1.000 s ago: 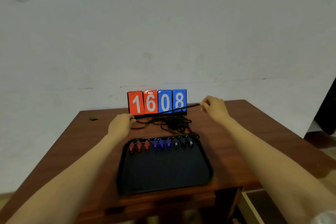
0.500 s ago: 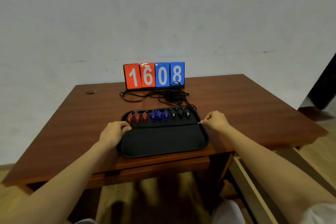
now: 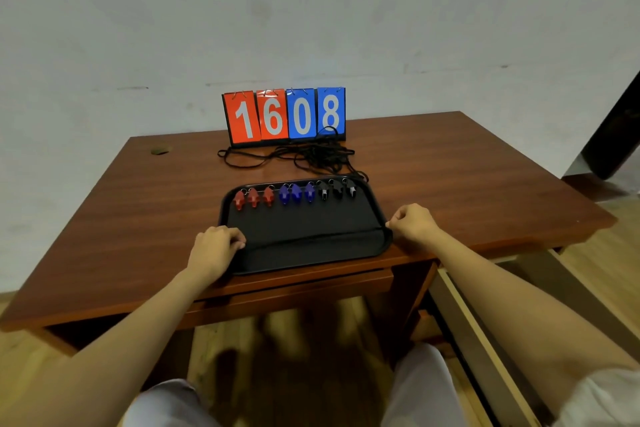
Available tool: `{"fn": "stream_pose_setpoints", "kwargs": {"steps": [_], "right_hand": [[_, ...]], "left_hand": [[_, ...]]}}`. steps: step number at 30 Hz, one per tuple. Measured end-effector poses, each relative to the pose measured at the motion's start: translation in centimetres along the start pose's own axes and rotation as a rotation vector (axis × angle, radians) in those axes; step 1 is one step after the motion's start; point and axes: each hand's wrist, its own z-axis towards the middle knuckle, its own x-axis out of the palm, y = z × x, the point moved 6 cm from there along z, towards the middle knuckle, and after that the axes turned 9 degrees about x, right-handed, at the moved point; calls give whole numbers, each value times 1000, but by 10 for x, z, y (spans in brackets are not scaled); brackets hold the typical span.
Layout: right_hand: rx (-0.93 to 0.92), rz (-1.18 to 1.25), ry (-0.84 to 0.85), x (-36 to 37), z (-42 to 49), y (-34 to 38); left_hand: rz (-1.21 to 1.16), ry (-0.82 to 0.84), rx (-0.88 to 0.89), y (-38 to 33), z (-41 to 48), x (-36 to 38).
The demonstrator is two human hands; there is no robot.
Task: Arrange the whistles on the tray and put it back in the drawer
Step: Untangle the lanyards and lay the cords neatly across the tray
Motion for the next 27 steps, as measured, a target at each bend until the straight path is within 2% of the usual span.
{"fn": "stream_pose_setpoints", "kwargs": {"steps": [3, 5, 9, 13, 18, 27], "right_hand": [[-64, -33, -9, 3, 0, 1], [-189, -98, -24, 7, -1, 6], [-372, -227, -34, 18, -8, 17], [-385, -386, -21, 30, -8, 18], [-436, -528, -47, 31, -10, 20], [-484, -488, 8, 35, -7, 38]], "left_hand": [[104, 7, -40, -3, -1, 3], [130, 5, -66, -7, -2, 3], [106, -35, 10, -25, 0, 3], [107, 25, 49, -33, -3, 10], [112, 13, 65, -36, -4, 11], [93, 60, 197, -78, 16, 23]]}}
